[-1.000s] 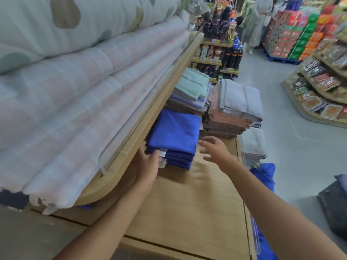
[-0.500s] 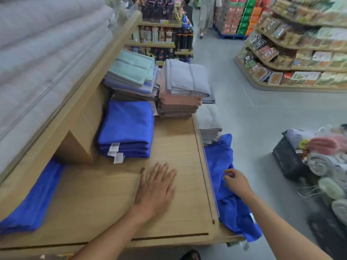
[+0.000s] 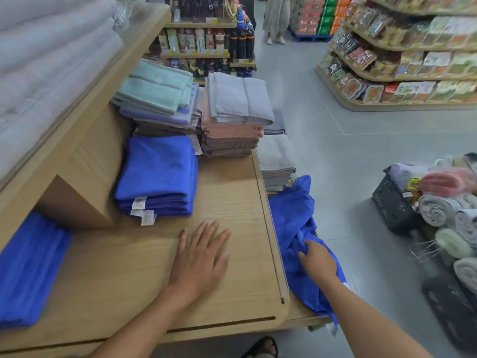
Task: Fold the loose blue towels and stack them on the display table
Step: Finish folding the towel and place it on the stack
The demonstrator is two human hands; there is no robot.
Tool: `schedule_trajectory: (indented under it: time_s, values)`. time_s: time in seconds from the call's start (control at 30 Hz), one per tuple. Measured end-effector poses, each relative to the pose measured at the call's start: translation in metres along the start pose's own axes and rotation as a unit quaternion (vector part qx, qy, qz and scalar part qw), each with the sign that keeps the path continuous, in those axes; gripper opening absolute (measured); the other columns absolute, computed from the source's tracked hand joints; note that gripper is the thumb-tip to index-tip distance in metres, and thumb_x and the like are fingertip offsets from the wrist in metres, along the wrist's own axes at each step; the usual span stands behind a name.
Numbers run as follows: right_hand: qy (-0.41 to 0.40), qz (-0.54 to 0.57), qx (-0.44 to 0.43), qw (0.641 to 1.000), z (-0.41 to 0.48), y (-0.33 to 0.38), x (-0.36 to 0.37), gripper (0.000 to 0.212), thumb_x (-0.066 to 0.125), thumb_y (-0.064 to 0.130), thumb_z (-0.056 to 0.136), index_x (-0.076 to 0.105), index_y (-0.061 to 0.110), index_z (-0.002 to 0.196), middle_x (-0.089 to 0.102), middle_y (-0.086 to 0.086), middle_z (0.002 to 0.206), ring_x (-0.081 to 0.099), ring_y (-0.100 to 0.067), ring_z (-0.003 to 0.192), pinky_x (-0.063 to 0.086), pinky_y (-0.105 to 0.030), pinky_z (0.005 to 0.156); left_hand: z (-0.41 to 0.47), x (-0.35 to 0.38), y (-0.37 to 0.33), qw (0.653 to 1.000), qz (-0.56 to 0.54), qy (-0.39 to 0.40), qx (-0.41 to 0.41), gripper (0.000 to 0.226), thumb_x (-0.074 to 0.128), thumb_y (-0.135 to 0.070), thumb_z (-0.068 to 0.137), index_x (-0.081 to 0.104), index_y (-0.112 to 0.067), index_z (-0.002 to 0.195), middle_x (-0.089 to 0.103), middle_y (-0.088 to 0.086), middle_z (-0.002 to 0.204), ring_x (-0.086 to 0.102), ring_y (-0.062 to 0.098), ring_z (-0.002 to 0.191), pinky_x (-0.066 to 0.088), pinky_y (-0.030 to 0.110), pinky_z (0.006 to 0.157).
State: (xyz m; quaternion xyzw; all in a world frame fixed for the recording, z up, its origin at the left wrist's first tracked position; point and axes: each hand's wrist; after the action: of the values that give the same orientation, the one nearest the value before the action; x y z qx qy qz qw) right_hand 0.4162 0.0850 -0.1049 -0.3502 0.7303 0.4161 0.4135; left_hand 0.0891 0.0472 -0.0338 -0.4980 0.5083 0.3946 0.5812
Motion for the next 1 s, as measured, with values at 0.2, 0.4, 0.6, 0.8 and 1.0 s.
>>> schedule_trajectory:
  time_s: [0.2,0.4,0.6,0.8,1.0]
  values:
    - [-0.134,-0.043,-0.17,0.975,-0.01,0.02,-0.045,0.046,0.062,0.047,0.086,0.037,0.021,0.058,0.04,0.007,0.055,0.04,-0.019,0.061,0.03,-0.033,0.057,-0.001,-0.004,0.0,1.0,-0.009,-0.005,0.0,0.061,0.021,-0.061,0.097,0.023,-0.046,0.156,0.013,-0.014,0.168,0.003,0.009,0.156,0.003,0.052,0.125]
    - [0.043,0.429,-0.139,0.891,-0.047,0.053,-0.117,0.016,0.062,0.021,0.099,0.061,0.014,0.085,0.06,0.001,0.065,0.057,-0.017,0.055,0.052,-0.032,0.058,-0.006,-0.018,-0.01,0.988,-0.144,-0.051,0.027,0.036,0.053,-0.05,0.097,0.058,-0.04,0.131,0.047,-0.016,0.148,0.032,0.008,0.146,0.018,0.038,0.124]
    - [0.036,0.544,-0.257,0.798,-0.118,0.108,-0.201,0.008,0.065,0.02,0.091,0.069,0.014,0.09,0.064,-0.009,0.074,0.062,-0.021,0.059,0.055,-0.026,0.062,-0.016,-0.041,-0.058,0.965,-0.222,-0.058,0.126,0.05,0.062,-0.06,0.085,0.06,-0.037,0.131,0.055,-0.021,0.133,0.045,0.0,0.129,0.039,0.028,0.109]
    - [-0.006,0.575,-0.374,0.728,-0.192,0.173,-0.277,0.015,0.058,0.014,0.097,0.065,0.009,0.109,0.072,-0.004,0.076,0.071,-0.018,0.067,0.059,-0.032,0.075,-0.025,-0.065,-0.091,0.945,-0.31,0.018,0.103,0.09,0.055,-0.087,0.069,0.044,-0.04,0.145,0.047,-0.022,0.144,0.044,0.001,0.132,0.042,0.031,0.108]
    - [-0.087,0.528,-0.462,0.708,-0.25,0.238,-0.337,0.013,0.049,0.002,0.104,0.06,0.001,0.112,0.073,-0.003,0.078,0.072,-0.019,0.075,0.06,-0.033,0.071,-0.041,-0.097,-0.111,0.868,-0.492,0.015,0.06,0.08,0.068,-0.08,0.064,0.052,-0.046,0.134,0.055,-0.031,0.131,0.053,-0.009,0.115,0.048,0.024,0.098]
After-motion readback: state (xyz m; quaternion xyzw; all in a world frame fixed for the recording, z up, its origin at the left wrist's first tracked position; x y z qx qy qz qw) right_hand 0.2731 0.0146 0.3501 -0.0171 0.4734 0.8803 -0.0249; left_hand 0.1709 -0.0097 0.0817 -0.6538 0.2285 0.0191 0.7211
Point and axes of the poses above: each hand's wrist, its own z-axis towards the middle knuckle, its own x-axis out of the palm, y = z × x
